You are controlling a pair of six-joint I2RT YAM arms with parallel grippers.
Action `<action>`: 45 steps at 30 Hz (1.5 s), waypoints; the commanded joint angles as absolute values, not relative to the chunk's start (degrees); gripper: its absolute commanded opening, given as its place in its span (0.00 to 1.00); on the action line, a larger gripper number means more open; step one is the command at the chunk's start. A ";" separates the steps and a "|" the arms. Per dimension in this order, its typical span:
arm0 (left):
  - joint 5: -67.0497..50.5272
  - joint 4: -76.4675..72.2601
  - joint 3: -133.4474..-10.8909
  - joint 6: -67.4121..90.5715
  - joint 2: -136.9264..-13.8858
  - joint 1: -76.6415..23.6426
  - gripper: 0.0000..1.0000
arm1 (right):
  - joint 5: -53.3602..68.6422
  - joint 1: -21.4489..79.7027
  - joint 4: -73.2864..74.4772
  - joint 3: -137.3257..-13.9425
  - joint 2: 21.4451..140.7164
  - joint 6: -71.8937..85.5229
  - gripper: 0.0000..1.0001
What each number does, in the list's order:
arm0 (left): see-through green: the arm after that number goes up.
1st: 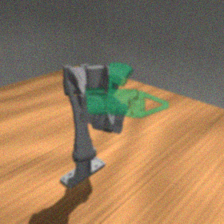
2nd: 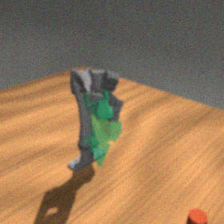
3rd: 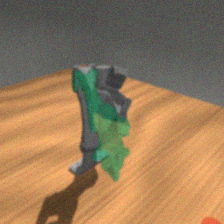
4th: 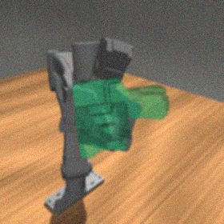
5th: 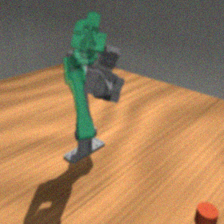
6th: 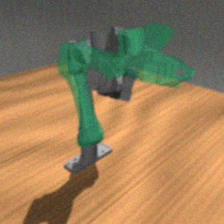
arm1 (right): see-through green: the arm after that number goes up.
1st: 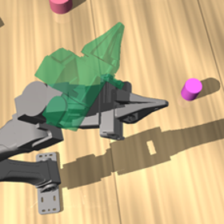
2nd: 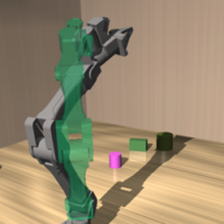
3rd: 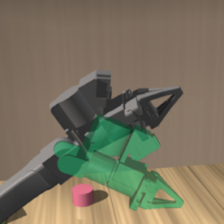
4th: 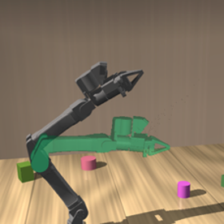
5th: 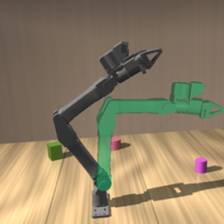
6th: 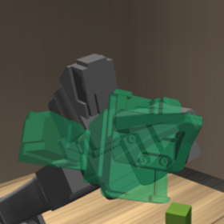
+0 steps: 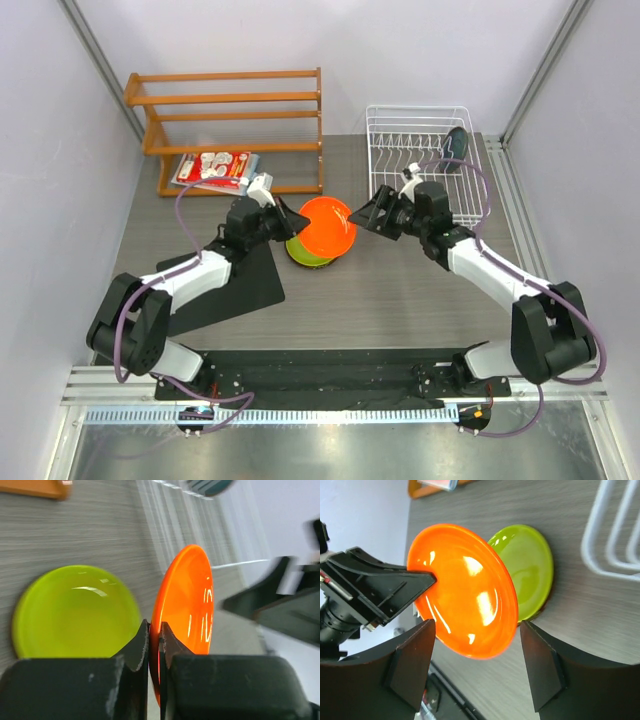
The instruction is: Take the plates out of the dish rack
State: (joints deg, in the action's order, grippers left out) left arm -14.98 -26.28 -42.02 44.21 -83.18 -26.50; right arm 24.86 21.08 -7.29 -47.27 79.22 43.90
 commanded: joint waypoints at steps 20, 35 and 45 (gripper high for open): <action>-1.67 -16.18 -52.56 37.70 -96.50 -25.93 0.00 | 22.94 12.39 1.58 -52.47 73.30 34.89 0.75; -2.28 -15.38 -49.05 37.62 -93.78 -25.93 0.78 | 16.18 9.32 9.57 -61.77 76.46 26.81 0.75; -1.15 -10.38 -48.96 34.89 -87.29 -25.93 0.99 | -13.51 6.07 15.73 -74.16 83.40 19.69 0.84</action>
